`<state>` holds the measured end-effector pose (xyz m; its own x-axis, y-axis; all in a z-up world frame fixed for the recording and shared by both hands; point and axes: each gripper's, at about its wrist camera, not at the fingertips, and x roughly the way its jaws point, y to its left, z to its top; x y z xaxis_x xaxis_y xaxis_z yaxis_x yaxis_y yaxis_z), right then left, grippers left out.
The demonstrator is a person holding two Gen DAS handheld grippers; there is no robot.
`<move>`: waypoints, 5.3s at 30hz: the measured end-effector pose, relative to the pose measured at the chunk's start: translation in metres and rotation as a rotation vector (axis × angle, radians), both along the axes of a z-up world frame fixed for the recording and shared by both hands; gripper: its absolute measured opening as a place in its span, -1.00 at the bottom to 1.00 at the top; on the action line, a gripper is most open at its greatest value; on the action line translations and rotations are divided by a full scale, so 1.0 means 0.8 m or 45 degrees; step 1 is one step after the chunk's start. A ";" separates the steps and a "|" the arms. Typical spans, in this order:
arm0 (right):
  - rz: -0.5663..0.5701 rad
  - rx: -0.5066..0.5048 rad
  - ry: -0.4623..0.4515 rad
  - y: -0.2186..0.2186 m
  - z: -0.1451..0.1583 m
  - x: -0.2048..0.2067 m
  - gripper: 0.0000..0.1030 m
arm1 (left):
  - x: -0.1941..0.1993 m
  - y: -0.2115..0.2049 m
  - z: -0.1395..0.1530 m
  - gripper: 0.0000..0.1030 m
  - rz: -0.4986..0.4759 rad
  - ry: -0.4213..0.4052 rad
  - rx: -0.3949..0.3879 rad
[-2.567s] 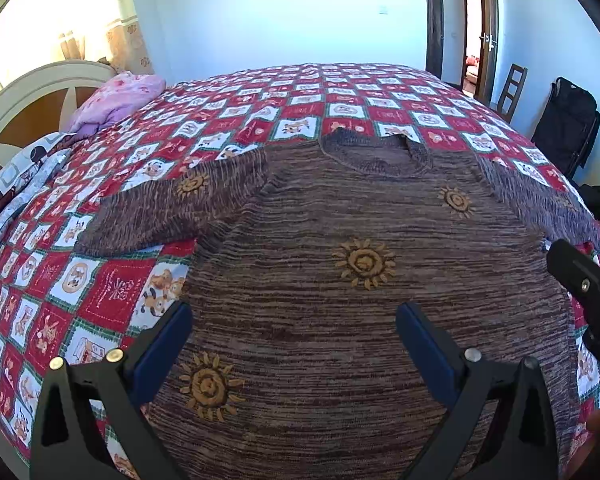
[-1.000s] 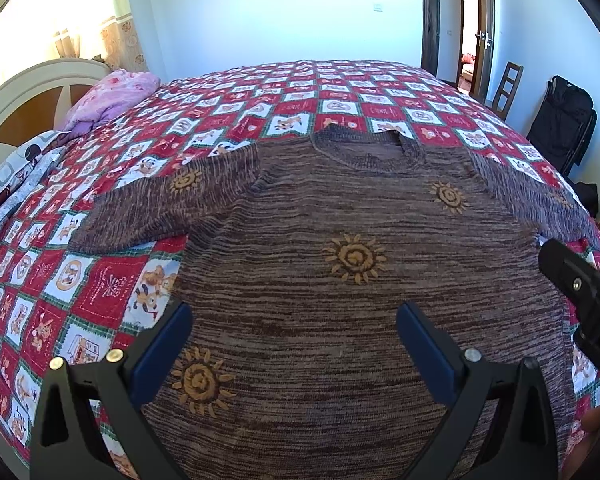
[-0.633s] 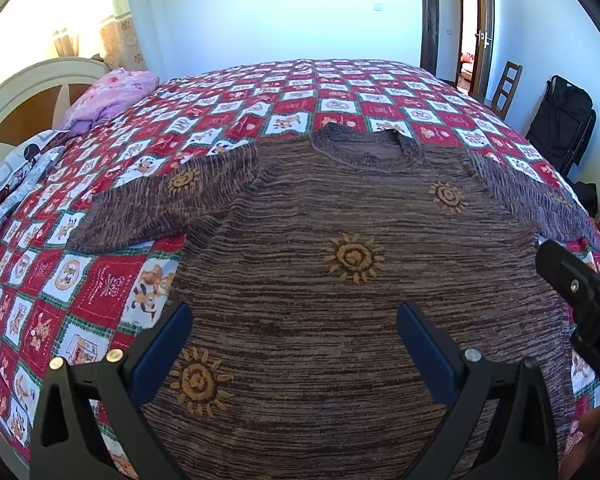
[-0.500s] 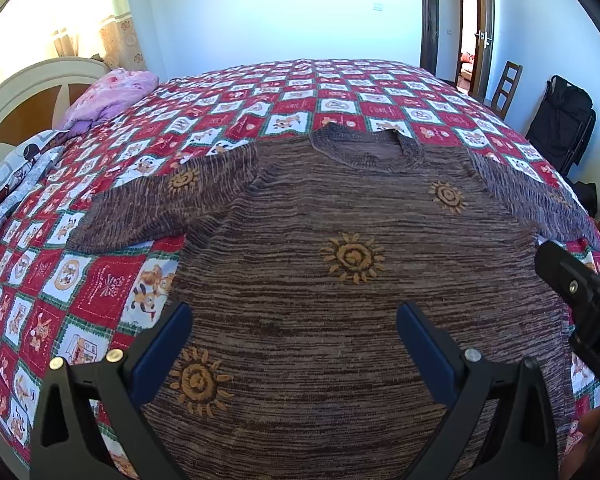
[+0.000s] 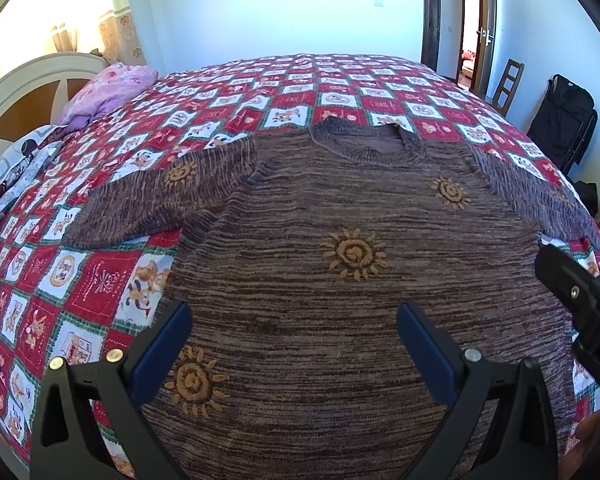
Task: Fold small clothes
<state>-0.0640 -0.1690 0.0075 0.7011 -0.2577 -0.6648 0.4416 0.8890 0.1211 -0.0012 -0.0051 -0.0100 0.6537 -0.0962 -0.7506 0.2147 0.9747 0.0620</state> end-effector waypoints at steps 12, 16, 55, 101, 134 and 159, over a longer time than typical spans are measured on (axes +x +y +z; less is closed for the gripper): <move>-0.041 0.013 0.007 -0.038 -0.001 0.009 0.98 | 0.028 -0.016 0.006 1.00 -0.020 -0.027 0.019; -0.048 0.013 -0.033 -0.058 0.004 0.005 0.88 | 0.041 -0.026 0.011 1.00 -0.044 -0.027 -0.003; -0.400 0.138 0.133 -0.464 -0.063 0.033 -0.70 | 0.104 0.032 -0.070 1.00 0.099 -0.022 -0.145; 0.387 0.314 -0.154 -0.065 -0.040 0.211 -0.21 | 0.098 0.049 -0.070 1.00 0.061 -0.082 -0.325; 0.599 0.486 -0.042 -0.014 -0.116 0.204 -0.87 | 0.100 0.071 -0.057 1.00 0.068 0.005 -0.349; 0.702 0.253 -0.027 0.029 -0.106 0.199 0.02 | 0.183 0.375 -0.076 0.51 0.843 -0.073 -0.756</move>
<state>0.0954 -0.1461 -0.0776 0.7098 0.2771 -0.6476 -0.0838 0.9461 0.3130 0.1449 0.2947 -0.0704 0.7485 -0.0480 -0.6614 -0.3918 0.7726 -0.4995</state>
